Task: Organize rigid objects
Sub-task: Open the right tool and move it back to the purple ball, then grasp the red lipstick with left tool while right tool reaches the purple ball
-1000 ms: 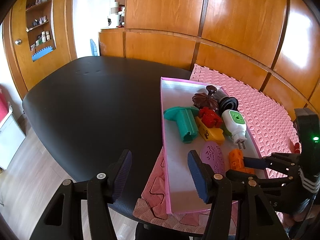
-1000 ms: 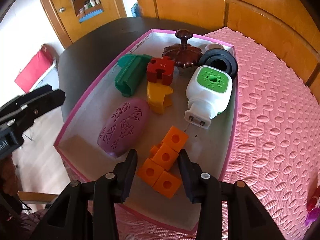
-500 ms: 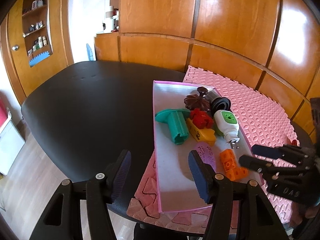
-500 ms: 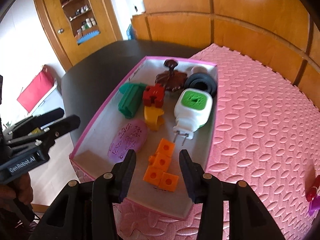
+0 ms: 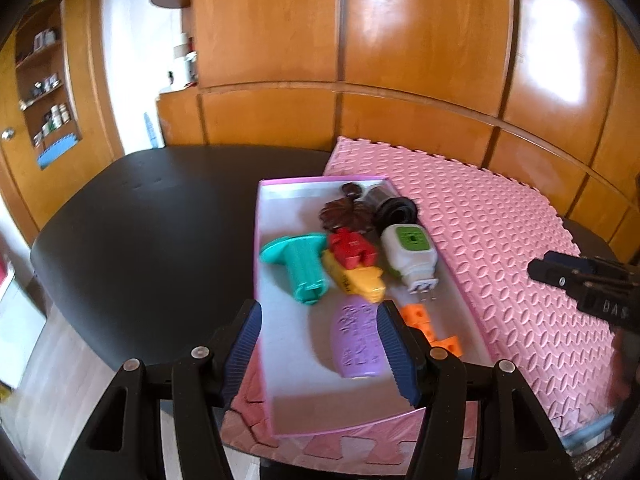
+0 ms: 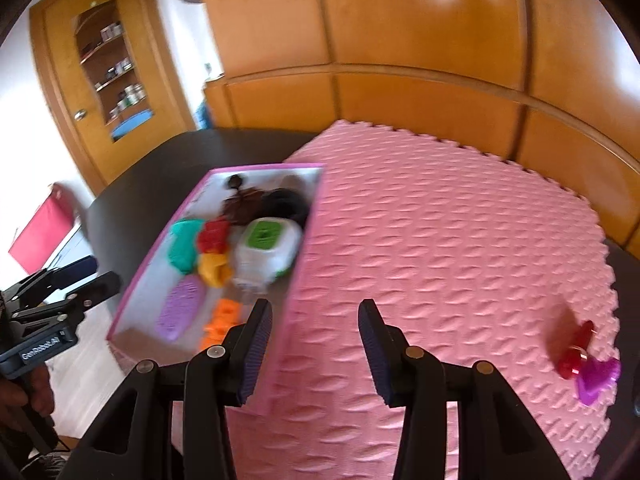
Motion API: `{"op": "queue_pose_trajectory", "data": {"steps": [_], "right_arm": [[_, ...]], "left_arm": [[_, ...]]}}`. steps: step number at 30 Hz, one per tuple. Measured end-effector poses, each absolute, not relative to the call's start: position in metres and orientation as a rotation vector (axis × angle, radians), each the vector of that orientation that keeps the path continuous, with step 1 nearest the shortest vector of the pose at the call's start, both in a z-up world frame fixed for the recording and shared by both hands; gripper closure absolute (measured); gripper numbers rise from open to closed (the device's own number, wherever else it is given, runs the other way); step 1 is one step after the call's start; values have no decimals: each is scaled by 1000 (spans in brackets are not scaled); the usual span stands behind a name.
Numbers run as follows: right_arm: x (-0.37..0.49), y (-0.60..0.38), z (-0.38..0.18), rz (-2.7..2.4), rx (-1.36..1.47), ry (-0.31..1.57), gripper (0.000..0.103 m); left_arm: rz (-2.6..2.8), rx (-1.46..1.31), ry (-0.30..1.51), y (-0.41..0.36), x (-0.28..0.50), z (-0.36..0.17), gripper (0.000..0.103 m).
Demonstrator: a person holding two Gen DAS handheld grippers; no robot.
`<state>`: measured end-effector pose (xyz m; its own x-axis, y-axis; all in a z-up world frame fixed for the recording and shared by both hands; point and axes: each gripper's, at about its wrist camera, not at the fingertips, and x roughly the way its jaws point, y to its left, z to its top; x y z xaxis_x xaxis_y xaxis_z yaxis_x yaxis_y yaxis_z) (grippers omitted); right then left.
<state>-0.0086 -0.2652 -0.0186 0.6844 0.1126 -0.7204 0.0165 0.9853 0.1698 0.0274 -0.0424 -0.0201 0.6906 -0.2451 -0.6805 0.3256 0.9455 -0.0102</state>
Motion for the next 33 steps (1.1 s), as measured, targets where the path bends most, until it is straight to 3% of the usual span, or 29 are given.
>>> {"op": "queue_pose_trajectory", "data": {"steps": [15,23,33], "right_arm": [[-69,-423,-4,-343,308,699,58],[-121,-505,-36,-603,504,620,58],[-148,-542,-42,-692,694,552,58]], "left_arm": [[-482,257,704,-119,14,-9,42],[-573,356,703,-168,5,-12,42],[-747,434,745,-254,-10,-26,42]]}}
